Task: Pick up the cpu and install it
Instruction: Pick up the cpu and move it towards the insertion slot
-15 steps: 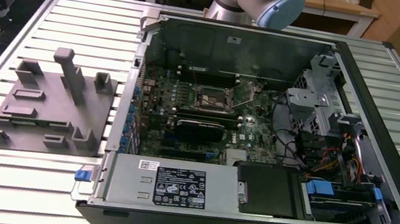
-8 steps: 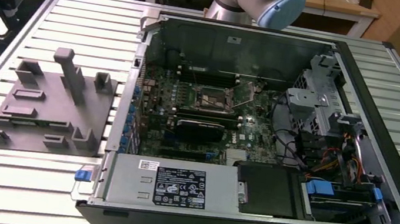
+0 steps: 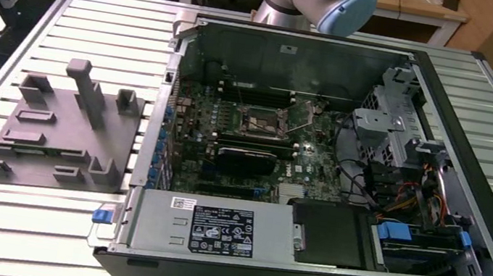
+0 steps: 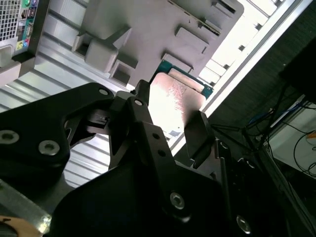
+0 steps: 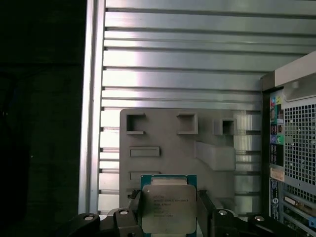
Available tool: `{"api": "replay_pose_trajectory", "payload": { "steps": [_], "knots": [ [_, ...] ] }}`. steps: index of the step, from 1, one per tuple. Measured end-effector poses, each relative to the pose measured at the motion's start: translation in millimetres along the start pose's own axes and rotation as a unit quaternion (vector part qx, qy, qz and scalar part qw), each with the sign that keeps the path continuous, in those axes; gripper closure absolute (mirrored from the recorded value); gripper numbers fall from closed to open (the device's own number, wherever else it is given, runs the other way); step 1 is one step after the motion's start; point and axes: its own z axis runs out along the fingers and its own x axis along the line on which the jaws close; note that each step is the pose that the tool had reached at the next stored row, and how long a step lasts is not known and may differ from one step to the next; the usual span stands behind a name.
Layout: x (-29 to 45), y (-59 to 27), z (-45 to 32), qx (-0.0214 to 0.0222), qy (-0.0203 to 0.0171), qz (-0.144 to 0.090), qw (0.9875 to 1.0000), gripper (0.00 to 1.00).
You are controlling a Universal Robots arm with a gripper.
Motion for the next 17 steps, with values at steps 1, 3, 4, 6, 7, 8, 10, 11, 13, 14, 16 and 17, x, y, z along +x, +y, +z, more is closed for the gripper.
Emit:
{"api": "replay_pose_trajectory", "payload": {
  "steps": [1, 3, 4, 6, 7, 8, 10, 11, 13, 14, 16, 17],
  "knots": [
    [-1.5, 0.1, -0.2, -0.0001, 0.0, 0.0, 1.0, 0.47],
    [-5.4, 0.0, -0.4, -0.0003, 0.0, 0.0, 1.0, 0.47],
    [-7.7, 0.0, -0.4, -0.0004, 0.0, 0.0, 1.0, 0.47],
    [-11.8, 0.0, -0.4, -0.0005, 0.0, 0.0, 1.0, 0.47],
    [-13.9, 0.0, -0.4, -0.0006, 0.0, 0.0, 1.0, 0.47],
    [-15.9, 0.0, -0.4, -0.0007, 0.0, 0.0, 1.0, 0.47],
    [-20.0, 0.0, -0.3, -0.0007, 0.0, 0.0, 1.0, 0.47],
    [-22.2, -0.1, -0.3, -0.0008, 0.0, 0.0, 1.0, 0.47],
    [-26.0, -0.1, -0.2, -0.0008, 0.0, 0.0, 1.0, 0.47],
    [-27.9, -0.1, -0.2, -0.0008, 0.0, 0.0, 1.0, 0.47],
    [-31.7, -0.1, -0.1, -0.0009, 0.0, 0.0, 1.0, 0.47],
    [-33.4, -0.1, -0.1, -0.0009, 0.0, 0.0, 1.0, 0.47]
  ]
}}
